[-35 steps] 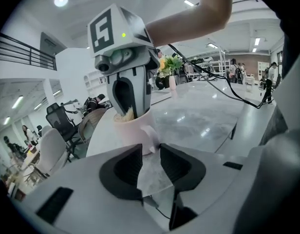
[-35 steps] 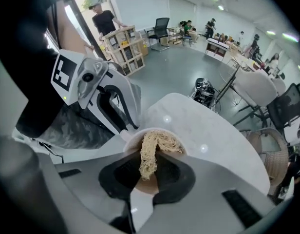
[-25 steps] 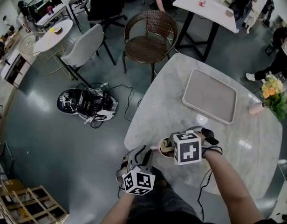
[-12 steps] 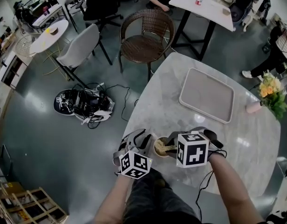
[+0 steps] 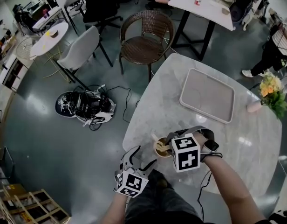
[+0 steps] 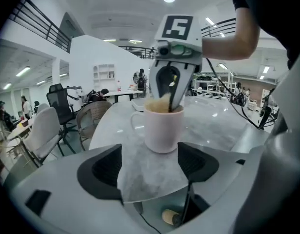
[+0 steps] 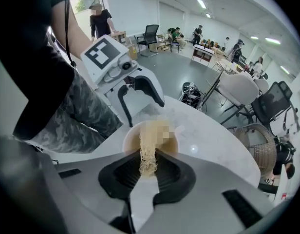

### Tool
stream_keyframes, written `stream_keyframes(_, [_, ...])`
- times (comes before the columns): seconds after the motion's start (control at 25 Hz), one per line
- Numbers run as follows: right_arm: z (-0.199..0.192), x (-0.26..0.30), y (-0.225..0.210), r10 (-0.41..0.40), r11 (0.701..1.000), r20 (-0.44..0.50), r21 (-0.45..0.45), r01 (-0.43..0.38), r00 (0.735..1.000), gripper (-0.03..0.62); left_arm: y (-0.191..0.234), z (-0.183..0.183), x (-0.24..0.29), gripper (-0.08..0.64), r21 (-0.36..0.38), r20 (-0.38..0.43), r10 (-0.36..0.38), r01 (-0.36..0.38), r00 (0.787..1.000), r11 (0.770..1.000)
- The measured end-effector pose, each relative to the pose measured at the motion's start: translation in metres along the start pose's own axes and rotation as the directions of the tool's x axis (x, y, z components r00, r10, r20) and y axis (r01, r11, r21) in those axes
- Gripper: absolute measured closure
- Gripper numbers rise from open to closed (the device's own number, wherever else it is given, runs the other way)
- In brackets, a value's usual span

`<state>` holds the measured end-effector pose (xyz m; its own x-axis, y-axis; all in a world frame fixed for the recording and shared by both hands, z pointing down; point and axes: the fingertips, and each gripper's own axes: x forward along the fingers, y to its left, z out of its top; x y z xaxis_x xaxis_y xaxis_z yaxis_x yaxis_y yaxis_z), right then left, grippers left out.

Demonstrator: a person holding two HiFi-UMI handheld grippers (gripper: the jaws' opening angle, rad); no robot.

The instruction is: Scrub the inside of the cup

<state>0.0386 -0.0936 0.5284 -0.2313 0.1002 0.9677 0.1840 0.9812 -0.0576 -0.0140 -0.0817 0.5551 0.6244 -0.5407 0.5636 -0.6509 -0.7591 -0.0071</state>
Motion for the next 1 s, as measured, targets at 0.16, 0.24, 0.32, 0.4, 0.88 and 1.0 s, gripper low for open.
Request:
stream_keyframes(0.16, [-0.001, 0.006, -0.002, -0.015, 0.999, -0.061, -0.05, 0.012, 0.998, 0.531, -0.03, 0.019, 0.018, 0.185, 0.052, -0.009, 0.0, 0.0, 1.0, 0.999])
stream_keyframes(0.24, [-0.001, 0.009, -0.004, -0.046, 0.994, -0.115, -0.103, 0.034, 0.992, 0.531, -0.031, 0.024, 0.028, 0.181, 0.04, -0.029, 0.041, -0.04, 0.999, 0.998])
stream_keyframes(0.32, [-0.002, 0.014, -0.004, -0.081, 0.986, -0.167, -0.16, 0.054, 0.983, 0.531, -0.029, 0.027, 0.036, 0.179, 0.009, -0.059, 0.079, -0.079, 0.995, 0.997])
stream_keyframes(0.4, [-0.001, 0.019, -0.003, -0.073, 0.983, -0.189, -0.177, 0.04, 0.979, 0.531, -0.028, 0.028, 0.044, 0.179, 0.021, -0.095, 0.108, -0.107, 0.99, 0.994])
stream_keyframes(0.88, [0.007, 0.008, 0.016, 0.13, 0.992, 0.017, 0.001, -0.13, 0.991, 0.532, -0.034, 0.027, 0.052, 0.175, 0.196, -0.11, -0.04, 0.061, 0.993, 0.979])
stream_keyframes(1.0, [0.004, -0.003, 0.019, 0.132, 0.99, 0.069, 0.035, -0.134, 0.989, 0.531, -0.037, 0.027, 0.053, 0.176, 0.263, -0.129, -0.153, 0.182, 0.98, 0.947])
